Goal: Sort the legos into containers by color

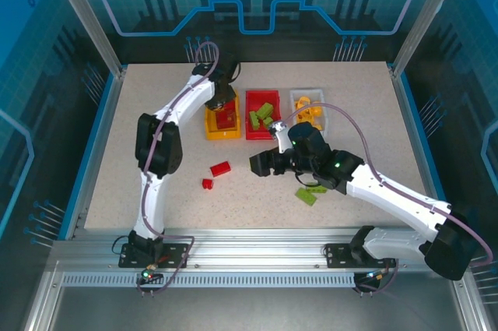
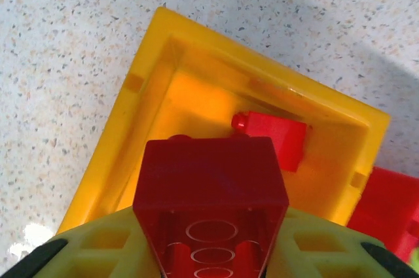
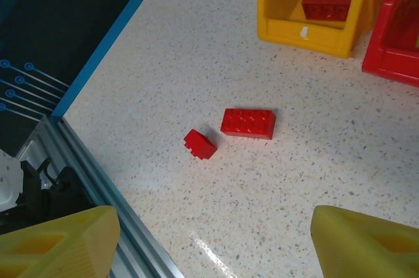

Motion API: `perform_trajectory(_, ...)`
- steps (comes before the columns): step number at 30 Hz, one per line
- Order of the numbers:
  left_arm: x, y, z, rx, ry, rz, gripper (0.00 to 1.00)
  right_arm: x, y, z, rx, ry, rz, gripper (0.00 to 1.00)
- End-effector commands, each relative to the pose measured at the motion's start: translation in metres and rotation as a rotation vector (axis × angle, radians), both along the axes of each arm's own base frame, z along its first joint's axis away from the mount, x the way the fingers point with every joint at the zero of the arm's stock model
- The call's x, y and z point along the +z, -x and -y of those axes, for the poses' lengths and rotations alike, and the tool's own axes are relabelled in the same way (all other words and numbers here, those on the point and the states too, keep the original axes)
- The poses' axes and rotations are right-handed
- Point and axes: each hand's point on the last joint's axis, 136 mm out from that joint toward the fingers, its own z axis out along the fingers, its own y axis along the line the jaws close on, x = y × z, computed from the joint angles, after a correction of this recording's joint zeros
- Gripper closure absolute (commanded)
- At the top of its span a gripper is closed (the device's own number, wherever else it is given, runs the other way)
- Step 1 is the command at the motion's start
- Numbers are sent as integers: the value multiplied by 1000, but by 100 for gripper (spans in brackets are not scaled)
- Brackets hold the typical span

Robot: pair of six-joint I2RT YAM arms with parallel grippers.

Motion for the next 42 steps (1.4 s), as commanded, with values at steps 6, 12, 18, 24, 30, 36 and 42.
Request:
perform_trajectory(6, -9, 9, -17, -70, -121, -92, 51, 2, -1, 21, -76, 32, 24, 21)
perform_trajectory(12, 6, 13, -17, -83, -113, -77, 44, 6, 0, 37, -122, 43, 30, 20)
perform_trajectory(18, 64, 29, 5, -138, -60, 42, 45, -33, -6, 113, -453, 205, -81, 21)
perform_trajectory(24, 122, 95, 94, -517, 169, 238, 43, -90, 14, 182, -774, 324, -382, 24)
perform_trajectory(30, 130, 197, 153, -727, 367, 395, 37, -127, 43, 197, -970, 300, -613, 19)
perform_trajectory(36, 108, 277, 184, -922, 480, 451, 37, -148, 41, 185, -1136, 70, -761, 21)
perform_trajectory(42, 100, 316, 178, -998, 496, 496, 36, -153, 22, 180, -1214, -49, -821, 23)
